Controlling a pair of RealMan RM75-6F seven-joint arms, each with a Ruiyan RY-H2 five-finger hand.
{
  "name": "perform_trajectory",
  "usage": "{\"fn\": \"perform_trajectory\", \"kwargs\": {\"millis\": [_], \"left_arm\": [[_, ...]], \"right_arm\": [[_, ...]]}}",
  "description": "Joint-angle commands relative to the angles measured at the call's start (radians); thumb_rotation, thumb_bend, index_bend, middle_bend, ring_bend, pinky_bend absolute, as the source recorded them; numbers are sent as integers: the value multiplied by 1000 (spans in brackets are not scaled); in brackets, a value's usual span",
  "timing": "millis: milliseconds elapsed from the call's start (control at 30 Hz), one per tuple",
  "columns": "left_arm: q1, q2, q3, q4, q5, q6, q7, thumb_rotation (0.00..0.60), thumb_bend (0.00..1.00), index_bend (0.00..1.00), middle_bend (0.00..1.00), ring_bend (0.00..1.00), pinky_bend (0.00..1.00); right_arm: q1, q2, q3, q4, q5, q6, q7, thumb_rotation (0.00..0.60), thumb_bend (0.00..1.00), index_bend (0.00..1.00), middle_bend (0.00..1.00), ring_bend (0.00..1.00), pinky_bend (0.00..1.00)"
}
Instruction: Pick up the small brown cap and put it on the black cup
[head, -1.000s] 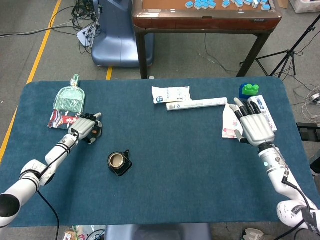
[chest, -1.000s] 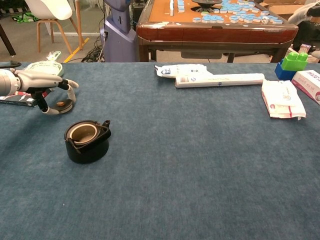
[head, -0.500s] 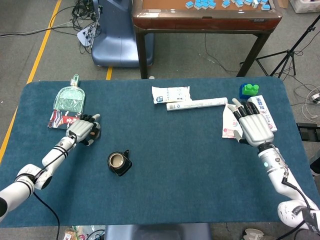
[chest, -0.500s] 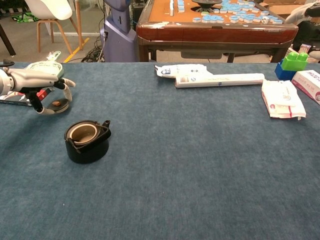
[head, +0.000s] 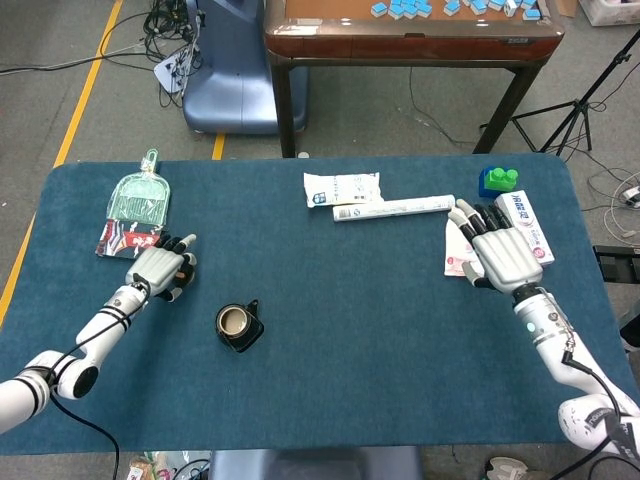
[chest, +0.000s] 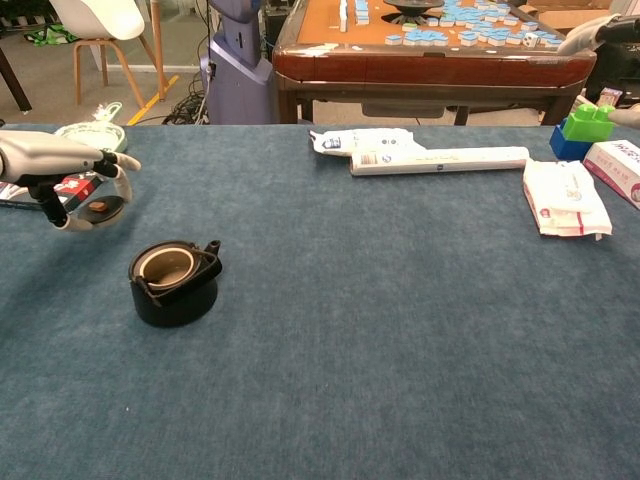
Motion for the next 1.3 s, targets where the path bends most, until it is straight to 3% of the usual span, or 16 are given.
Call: {"fn": "perform_trajectory", "kwargs": {"millis": [33,200,667,867,1300], "left_arm": [[20,72,-9,-160,-138,71,178,600,324,325,0,0,0],[29,112,4,-299,-252,156,331,600,324,325,0,0,0],[8,135,39,-543,-442,343,599,600,325,325,0,0,0],[19,135,50,-611,-459,402,627,600,324,325,0,0,0],[32,174,47,-706,-457,404,576,600,324,325,0,0,0]], "right_arm": [[-4,1,-3,10,-21,-6,23,600,427,11,0,0,0],[-15,6,-5,13,-59,0,58,600,426,11,0,0,0],[-49,19,-21,4,-137,26,107,600,427,11,0,0,0],[-64,22,-27,6,-162,41,121,600,428,11,0,0,0],[-94,24,-33,-8,-184,73,110,600,427,11,0,0,0]]}}
